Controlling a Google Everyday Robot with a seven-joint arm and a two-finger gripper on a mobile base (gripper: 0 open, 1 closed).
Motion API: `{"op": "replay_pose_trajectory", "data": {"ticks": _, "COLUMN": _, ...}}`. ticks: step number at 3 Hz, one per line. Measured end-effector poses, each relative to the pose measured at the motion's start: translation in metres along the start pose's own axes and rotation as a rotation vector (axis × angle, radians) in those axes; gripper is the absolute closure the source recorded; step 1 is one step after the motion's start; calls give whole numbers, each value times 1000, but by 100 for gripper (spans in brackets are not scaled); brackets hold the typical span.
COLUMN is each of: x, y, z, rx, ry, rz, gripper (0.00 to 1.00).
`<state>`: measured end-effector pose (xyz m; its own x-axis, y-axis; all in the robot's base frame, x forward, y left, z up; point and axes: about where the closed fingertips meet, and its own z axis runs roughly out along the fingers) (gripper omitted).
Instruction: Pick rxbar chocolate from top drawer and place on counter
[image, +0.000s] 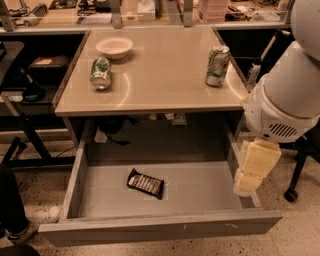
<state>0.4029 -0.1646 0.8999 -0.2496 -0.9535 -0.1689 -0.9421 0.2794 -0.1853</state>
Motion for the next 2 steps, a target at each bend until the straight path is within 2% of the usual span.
{"op": "replay_pose_trajectory", "data": {"ticks": 1, "x": 0, "y": 0, "z": 0, "rx": 0, "ry": 0, "rz": 0, "gripper": 0}}
{"op": "replay_pose_trajectory", "data": {"ticks": 2, "x": -12, "y": 15, "z": 23, "rx": -21, "ry": -7, "rz": -5, "gripper": 0}}
